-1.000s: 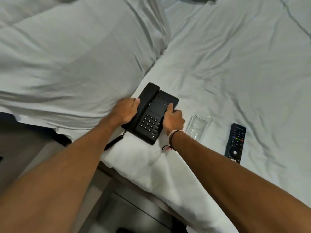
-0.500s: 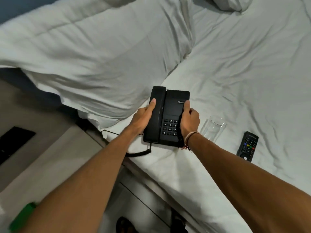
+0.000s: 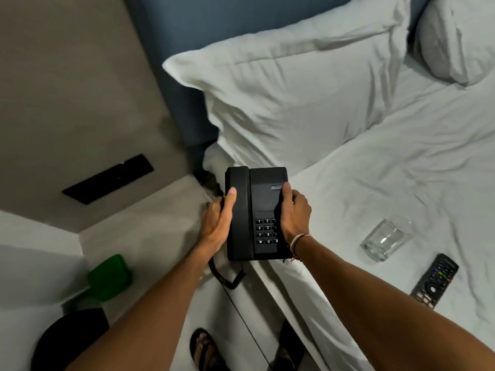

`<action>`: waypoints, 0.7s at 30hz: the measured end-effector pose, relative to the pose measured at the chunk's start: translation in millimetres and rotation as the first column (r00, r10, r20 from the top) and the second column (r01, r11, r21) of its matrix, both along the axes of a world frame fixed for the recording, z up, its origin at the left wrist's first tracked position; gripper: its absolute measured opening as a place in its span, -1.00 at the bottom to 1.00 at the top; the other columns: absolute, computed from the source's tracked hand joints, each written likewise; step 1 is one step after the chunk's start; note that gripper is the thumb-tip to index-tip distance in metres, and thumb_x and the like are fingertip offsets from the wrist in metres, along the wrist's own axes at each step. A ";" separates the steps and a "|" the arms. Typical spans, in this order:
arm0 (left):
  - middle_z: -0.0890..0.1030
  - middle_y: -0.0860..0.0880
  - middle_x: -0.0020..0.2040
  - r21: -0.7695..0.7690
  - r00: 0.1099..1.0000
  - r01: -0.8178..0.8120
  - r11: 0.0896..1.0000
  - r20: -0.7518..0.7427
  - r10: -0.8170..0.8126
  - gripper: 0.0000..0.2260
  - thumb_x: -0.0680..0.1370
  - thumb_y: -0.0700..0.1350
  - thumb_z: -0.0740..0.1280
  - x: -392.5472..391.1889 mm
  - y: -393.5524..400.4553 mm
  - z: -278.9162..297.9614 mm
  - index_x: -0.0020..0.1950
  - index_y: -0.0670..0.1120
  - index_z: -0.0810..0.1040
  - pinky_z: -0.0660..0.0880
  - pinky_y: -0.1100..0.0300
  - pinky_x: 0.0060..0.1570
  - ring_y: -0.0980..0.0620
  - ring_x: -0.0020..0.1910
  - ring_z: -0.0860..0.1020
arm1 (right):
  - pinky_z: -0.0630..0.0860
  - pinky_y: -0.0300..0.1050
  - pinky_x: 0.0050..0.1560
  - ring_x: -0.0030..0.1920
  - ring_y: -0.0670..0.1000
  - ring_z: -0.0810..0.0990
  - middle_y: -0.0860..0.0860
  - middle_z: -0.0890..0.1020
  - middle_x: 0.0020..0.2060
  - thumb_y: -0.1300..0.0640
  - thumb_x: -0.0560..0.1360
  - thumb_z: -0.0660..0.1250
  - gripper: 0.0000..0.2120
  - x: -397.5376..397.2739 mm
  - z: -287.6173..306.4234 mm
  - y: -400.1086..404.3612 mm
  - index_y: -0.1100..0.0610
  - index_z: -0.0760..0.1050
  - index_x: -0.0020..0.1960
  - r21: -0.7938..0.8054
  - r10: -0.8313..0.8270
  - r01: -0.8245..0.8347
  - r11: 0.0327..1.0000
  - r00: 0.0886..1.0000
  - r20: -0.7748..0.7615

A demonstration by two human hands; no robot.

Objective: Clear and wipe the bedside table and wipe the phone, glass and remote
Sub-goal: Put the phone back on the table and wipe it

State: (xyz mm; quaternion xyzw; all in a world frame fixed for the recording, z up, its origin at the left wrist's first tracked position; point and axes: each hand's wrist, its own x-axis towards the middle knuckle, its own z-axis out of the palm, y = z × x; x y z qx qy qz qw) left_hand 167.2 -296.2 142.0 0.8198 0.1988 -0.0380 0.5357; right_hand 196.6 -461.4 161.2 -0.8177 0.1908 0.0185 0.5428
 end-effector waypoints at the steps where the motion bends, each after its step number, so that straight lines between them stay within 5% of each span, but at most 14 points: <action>1: 0.51 0.14 -0.41 0.015 1.000 -0.020 1.000 0.005 0.020 -0.52 0.61 0.32 0.05 -6.3 14.2 -1.8 -0.34 0.12 0.52 0.35 0.27 -0.27 0.20 -0.33 0.49 | 0.35 -0.34 -0.25 -0.24 -0.14 0.50 -0.12 0.56 -0.30 -0.14 0.65 0.09 -0.52 -0.6 -0.4 13.7 0.17 0.53 -0.21 -0.003 0.029 -0.029 1.000 1.000 0.006; 5: 0.41 0.09 -0.42 0.077 0.986 -0.154 0.985 -0.059 0.159 -0.48 0.57 0.39 0.01 -28.3 81.9 -14.9 -0.41 0.07 0.33 0.34 0.23 -0.32 0.12 -0.37 0.43 | 0.44 -0.07 -0.12 -0.11 0.12 0.60 0.11 0.66 -0.19 -0.11 0.66 0.11 -0.49 -2.5 -6.3 83.4 0.30 0.58 -0.09 -0.019 0.185 -0.185 0.983 0.983 0.006; 9: 0.45 0.07 -0.40 0.095 0.964 -0.221 0.971 -0.128 0.232 -0.48 0.59 0.37 0.00 -39.0 136.6 -40.5 -0.33 0.03 0.41 0.30 0.22 -0.37 0.13 -0.39 0.43 | 0.50 -0.01 -0.02 -0.01 0.22 0.63 0.26 0.68 -0.08 -0.09 0.66 0.13 -0.46 2.0 -31.2 143.5 0.39 0.56 -0.02 0.000 0.287 -0.287 0.958 0.957 -0.030; 13: 0.41 0.06 -0.48 0.207 0.941 -0.234 0.950 -0.195 0.275 -0.39 0.58 0.39 -0.07 -45.1 172.1 -80.7 -0.36 -0.05 0.40 0.22 0.22 -0.42 0.12 -0.47 0.40 | 0.44 -0.19 -0.24 -0.21 0.11 0.55 0.09 0.60 -0.31 -0.09 0.66 0.14 -0.52 19.6 -80.0 182.4 0.22 0.52 -0.23 -0.007 0.393 -0.399 0.917 0.906 -0.159; 15: 0.34 0.07 -0.49 0.140 0.941 -0.241 0.960 -0.207 0.267 -0.43 0.60 0.35 -0.03 -41.6 177.9 -108.2 -0.39 -0.04 0.28 0.25 0.20 -0.39 0.10 -0.49 0.34 | 0.36 -0.24 -0.33 -0.29 0.01 0.47 0.00 0.52 -0.34 -0.10 0.66 0.14 -0.55 31.4 -111.0 192.7 0.19 0.53 -0.21 -0.004 0.403 -0.416 0.909 0.885 -0.234; 18: 0.29 0.02 -0.47 -0.022 0.928 -0.306 0.952 -0.230 0.293 -0.45 0.63 0.30 0.05 -34.8 176.8 -154.2 -0.41 -0.05 0.19 0.31 0.11 -0.24 -0.02 -0.42 0.32 | 0.33 -0.19 -0.17 -0.26 -0.02 0.48 -0.04 0.52 -0.32 -0.11 0.65 0.15 -0.60 47.4 -163.6 197.4 0.10 0.48 -0.24 -0.016 0.403 -0.427 0.904 0.866 -0.297; 21: 0.25 0.05 -0.53 -0.041 0.900 -0.347 0.937 -0.297 0.320 -0.43 0.64 0.28 0.06 -21.4 173.3 -198.6 -0.45 -0.04 0.16 0.30 0.10 -0.26 -0.01 -0.48 0.28 | 0.42 -0.18 -0.02 -0.09 0.02 0.55 0.02 0.59 -0.15 -0.06 0.63 0.22 -0.72 63.4 -210.5 199.4 0.13 0.58 0.03 0.012 0.402 -0.425 0.905 0.845 -0.352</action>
